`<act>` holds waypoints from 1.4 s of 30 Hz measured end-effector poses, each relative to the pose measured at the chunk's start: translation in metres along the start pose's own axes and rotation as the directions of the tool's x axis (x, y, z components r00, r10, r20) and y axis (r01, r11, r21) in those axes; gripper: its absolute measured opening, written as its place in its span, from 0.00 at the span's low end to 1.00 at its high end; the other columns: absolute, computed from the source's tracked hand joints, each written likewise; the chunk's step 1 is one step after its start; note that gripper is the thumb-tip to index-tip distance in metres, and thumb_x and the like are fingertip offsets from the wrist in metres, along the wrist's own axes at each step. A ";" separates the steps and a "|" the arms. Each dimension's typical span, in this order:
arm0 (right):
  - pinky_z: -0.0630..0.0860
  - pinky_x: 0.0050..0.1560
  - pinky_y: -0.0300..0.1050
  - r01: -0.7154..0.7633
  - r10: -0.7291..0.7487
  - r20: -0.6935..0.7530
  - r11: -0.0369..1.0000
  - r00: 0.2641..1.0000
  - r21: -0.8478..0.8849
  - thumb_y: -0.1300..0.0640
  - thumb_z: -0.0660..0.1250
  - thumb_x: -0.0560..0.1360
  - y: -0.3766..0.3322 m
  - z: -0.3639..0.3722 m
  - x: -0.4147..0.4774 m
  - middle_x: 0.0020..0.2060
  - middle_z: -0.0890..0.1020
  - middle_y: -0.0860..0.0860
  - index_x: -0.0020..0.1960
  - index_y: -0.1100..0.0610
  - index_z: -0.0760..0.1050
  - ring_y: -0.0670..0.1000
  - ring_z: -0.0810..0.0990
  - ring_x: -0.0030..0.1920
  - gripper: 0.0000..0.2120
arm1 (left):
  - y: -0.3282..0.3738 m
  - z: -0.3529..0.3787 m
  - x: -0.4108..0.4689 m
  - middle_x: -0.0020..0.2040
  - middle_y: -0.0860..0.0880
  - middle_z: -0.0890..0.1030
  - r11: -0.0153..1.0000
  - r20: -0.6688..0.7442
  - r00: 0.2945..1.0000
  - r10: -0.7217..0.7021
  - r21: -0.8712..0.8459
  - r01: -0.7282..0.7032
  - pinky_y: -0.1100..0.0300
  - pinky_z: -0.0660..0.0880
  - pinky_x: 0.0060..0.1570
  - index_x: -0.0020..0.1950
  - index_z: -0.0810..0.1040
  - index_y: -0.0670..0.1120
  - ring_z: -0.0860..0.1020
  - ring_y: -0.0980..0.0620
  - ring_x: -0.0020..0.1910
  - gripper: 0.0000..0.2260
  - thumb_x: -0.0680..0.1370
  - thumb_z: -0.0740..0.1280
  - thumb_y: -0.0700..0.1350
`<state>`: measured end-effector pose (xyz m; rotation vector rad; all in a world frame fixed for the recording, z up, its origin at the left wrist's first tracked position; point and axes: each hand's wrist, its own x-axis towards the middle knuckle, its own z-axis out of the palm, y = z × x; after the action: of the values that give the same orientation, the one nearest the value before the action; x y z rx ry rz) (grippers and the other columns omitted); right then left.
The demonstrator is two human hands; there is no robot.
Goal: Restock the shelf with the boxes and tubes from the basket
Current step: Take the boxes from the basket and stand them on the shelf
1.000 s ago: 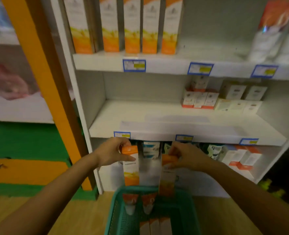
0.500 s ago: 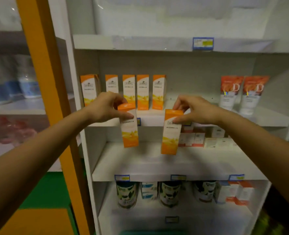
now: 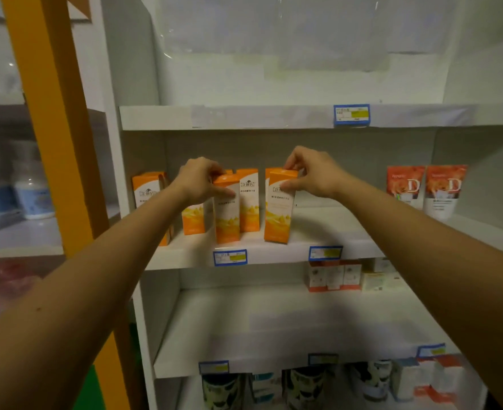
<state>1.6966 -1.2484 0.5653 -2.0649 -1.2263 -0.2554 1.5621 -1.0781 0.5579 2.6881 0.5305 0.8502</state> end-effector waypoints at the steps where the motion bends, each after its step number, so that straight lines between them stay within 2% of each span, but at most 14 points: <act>1: 0.77 0.49 0.45 -0.003 0.002 -0.012 1.000 1.000 -0.012 0.58 0.73 0.68 0.001 0.004 0.004 0.51 0.79 0.54 0.48 0.54 0.70 0.52 0.77 0.49 0.14 | -0.003 0.002 0.003 0.58 0.41 0.78 1.000 -0.019 1.000 -0.007 0.003 0.007 0.55 0.74 0.53 0.59 0.76 0.41 0.76 0.47 0.51 0.19 0.71 0.72 0.47; 4: 0.77 0.56 0.53 -0.010 0.008 -0.047 0.999 0.999 -0.046 0.55 0.74 0.68 0.003 0.012 0.012 0.52 0.80 0.54 0.47 0.52 0.70 0.53 0.78 0.51 0.14 | -0.010 0.008 0.010 0.58 0.42 0.75 1.000 -0.060 0.998 -0.013 0.018 0.014 0.53 0.74 0.55 0.59 0.76 0.42 0.75 0.46 0.53 0.19 0.70 0.72 0.48; 11: 0.76 0.58 0.52 -0.030 0.030 0.012 0.998 0.999 -0.059 0.56 0.72 0.70 0.004 0.024 0.029 0.54 0.79 0.54 0.49 0.52 0.69 0.53 0.77 0.52 0.13 | -0.020 0.015 0.014 0.61 0.43 0.74 0.999 -0.095 0.995 0.030 0.015 -0.029 0.50 0.75 0.59 0.63 0.72 0.43 0.75 0.44 0.59 0.22 0.71 0.71 0.46; 15: 0.74 0.62 0.53 -0.046 0.051 0.045 0.993 0.998 -0.108 0.57 0.69 0.73 0.007 0.032 0.037 0.59 0.76 0.55 0.58 0.55 0.71 0.55 0.75 0.59 0.15 | -0.022 0.018 0.010 0.62 0.44 0.73 0.988 -0.111 0.992 0.063 0.150 -0.046 0.49 0.74 0.60 0.65 0.71 0.46 0.73 0.45 0.61 0.22 0.72 0.70 0.48; 19: 0.71 0.65 0.53 -0.036 0.048 0.045 0.972 0.998 -0.233 0.59 0.65 0.75 0.009 0.041 0.037 0.65 0.69 0.56 0.68 0.54 0.66 0.58 0.71 0.64 0.22 | -0.023 0.021 0.006 0.67 0.44 0.69 0.972 -0.119 0.991 0.066 0.232 -0.037 0.50 0.71 0.61 0.69 0.67 0.46 0.69 0.44 0.66 0.25 0.74 0.68 0.49; 23: 0.66 0.70 0.55 -0.035 0.063 0.096 0.964 0.993 -0.264 0.55 0.63 0.76 0.014 0.039 0.027 0.74 0.55 0.55 0.75 0.53 0.53 0.60 0.64 0.71 0.31 | -0.018 0.021 -0.001 0.74 0.45 0.62 0.962 -0.129 0.987 0.091 0.268 -0.053 0.49 0.67 0.67 0.74 0.59 0.46 0.62 0.45 0.72 0.30 0.75 0.66 0.50; 25: 0.64 0.71 0.57 -0.007 0.026 0.071 0.964 0.997 -0.267 0.54 0.64 0.76 0.015 0.037 0.017 0.76 0.51 0.53 0.76 0.51 0.49 0.59 0.59 0.73 0.34 | -0.014 0.020 -0.007 0.75 0.45 0.61 0.960 -0.157 0.980 0.124 0.270 -0.078 0.50 0.65 0.68 0.74 0.58 0.46 0.61 0.45 0.73 0.30 0.76 0.65 0.50; 27: 0.65 0.70 0.57 0.046 -0.046 0.008 0.959 0.999 -0.281 0.54 0.64 0.76 0.016 0.034 0.004 0.75 0.53 0.53 0.76 0.52 0.50 0.58 0.59 0.73 0.34 | -0.010 0.021 -0.016 0.74 0.45 0.63 0.956 -0.184 0.969 0.162 0.272 -0.108 0.51 0.65 0.68 0.74 0.59 0.45 0.63 0.46 0.72 0.28 0.76 0.64 0.49; 30: 0.71 0.65 0.54 0.129 -0.154 -0.049 0.932 0.987 -0.339 0.53 0.63 0.76 0.018 0.033 -0.018 0.71 0.61 0.53 0.73 0.53 0.58 0.56 0.65 0.69 0.28 | -0.004 0.027 -0.032 0.71 0.45 0.68 0.953 -0.193 0.960 0.202 0.266 -0.146 0.53 0.67 0.64 0.71 0.63 0.45 0.67 0.46 0.69 0.24 0.77 0.63 0.48; 33: 0.73 0.61 0.52 0.187 -0.196 0.018 0.900 0.980 -0.393 0.51 0.61 0.77 0.025 0.039 -0.042 0.69 0.65 0.52 0.72 0.53 0.60 0.54 0.68 0.66 0.25 | 0.001 0.040 -0.052 0.67 0.44 0.72 0.937 -0.187 0.949 0.253 0.293 -0.192 0.53 0.68 0.63 0.69 0.66 0.45 0.69 0.46 0.66 0.21 0.77 0.62 0.48; 37: 0.71 0.63 0.51 0.216 -0.189 0.109 0.902 0.976 -0.375 0.50 0.60 0.77 0.044 0.058 -0.076 0.70 0.66 0.51 0.72 0.52 0.60 0.53 0.67 0.67 0.25 | -0.003 0.066 -0.080 0.63 0.43 0.76 0.912 -0.124 0.947 0.297 0.329 -0.244 0.51 0.70 0.58 0.67 0.70 0.43 0.73 0.43 0.62 0.19 0.77 0.60 0.49; 39: 0.70 0.64 0.51 0.225 -0.176 0.163 0.901 0.971 -0.371 0.50 0.61 0.77 0.058 0.072 -0.095 0.70 0.66 0.51 0.72 0.52 0.61 0.53 0.67 0.67 0.25 | -0.008 0.085 -0.095 0.60 0.42 0.78 0.907 -0.066 0.952 0.300 0.329 -0.263 0.50 0.71 0.55 0.64 0.72 0.43 0.75 0.42 0.59 0.20 0.76 0.58 0.51; 42: 0.68 0.65 0.51 0.219 -0.139 0.238 0.911 0.961 -0.350 0.50 0.60 0.77 0.082 0.097 -0.124 0.70 0.67 0.52 0.72 0.54 0.61 0.54 0.67 0.68 0.25 | -0.018 0.120 -0.123 0.60 0.43 0.78 0.917 0.008 0.966 0.260 0.310 -0.250 0.50 0.72 0.57 0.63 0.74 0.43 0.76 0.42 0.60 0.22 0.75 0.56 0.53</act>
<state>1.6812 -1.2940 0.3946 -2.3499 -1.6028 -0.3929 1.5353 -1.1312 0.3961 3.0869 0.3471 0.9492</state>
